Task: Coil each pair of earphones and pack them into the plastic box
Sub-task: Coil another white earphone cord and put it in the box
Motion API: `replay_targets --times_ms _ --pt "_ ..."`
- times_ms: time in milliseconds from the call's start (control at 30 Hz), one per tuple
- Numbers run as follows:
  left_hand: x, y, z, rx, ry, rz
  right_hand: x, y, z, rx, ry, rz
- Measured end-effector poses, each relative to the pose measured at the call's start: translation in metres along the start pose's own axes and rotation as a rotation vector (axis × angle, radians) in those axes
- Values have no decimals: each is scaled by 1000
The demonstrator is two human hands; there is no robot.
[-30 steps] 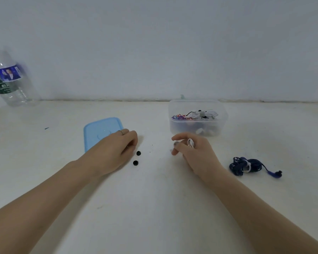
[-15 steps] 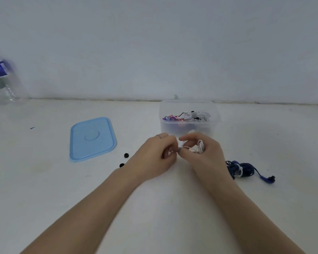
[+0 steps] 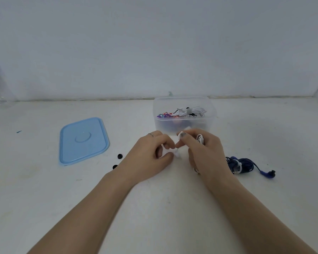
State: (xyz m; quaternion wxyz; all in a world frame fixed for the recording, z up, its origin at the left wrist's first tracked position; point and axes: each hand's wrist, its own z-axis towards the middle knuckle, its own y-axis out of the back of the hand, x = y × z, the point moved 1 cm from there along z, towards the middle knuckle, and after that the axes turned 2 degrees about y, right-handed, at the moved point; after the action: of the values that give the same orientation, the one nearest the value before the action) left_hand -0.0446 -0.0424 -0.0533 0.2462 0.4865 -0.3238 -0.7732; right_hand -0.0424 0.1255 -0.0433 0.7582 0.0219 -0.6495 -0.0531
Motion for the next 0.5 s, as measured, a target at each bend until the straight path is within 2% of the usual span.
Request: replay_targets --times_ms 500 --pt "4 6 -2 31 -30 78 0 3 1 46 -85 180"
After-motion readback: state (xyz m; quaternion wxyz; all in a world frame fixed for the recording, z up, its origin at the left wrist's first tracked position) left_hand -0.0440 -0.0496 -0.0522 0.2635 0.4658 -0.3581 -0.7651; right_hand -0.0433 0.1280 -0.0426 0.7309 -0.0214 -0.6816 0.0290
